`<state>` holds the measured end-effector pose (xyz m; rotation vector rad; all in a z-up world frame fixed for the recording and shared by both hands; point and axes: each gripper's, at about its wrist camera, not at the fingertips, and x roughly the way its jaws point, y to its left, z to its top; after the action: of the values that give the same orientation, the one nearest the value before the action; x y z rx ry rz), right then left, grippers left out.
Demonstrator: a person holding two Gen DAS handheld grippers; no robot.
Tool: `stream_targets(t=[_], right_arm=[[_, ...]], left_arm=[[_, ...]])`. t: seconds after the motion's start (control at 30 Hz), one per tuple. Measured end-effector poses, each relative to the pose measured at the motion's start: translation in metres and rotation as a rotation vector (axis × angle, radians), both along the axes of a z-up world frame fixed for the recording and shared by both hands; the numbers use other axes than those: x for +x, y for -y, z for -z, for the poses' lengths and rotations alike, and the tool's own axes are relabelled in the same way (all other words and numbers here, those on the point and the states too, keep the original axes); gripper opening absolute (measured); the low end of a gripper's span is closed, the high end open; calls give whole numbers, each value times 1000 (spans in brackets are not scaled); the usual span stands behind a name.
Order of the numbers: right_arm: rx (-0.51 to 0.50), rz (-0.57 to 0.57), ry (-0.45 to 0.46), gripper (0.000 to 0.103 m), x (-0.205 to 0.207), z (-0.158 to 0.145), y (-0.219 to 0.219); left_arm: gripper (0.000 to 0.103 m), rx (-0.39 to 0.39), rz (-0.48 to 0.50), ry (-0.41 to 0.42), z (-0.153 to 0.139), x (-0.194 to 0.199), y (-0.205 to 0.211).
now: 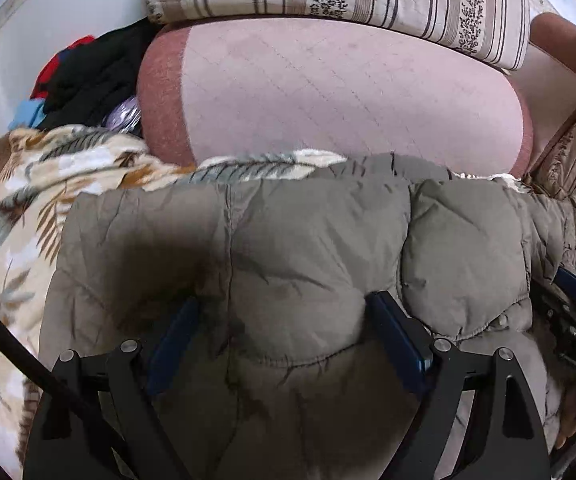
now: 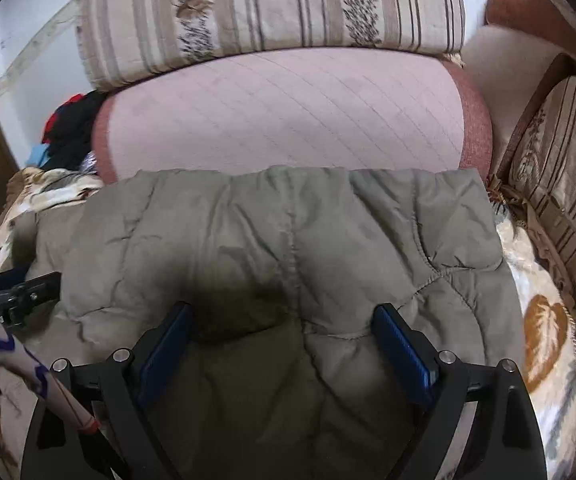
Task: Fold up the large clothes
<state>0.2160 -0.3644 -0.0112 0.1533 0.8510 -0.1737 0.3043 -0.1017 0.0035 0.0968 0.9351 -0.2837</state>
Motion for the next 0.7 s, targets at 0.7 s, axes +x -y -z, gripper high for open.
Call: stream_targets(t=[0.7], right_arm=[[64, 68, -66, 102, 55, 17, 35]], left_arm=[[98, -55, -68, -54, -10, 48, -14]])
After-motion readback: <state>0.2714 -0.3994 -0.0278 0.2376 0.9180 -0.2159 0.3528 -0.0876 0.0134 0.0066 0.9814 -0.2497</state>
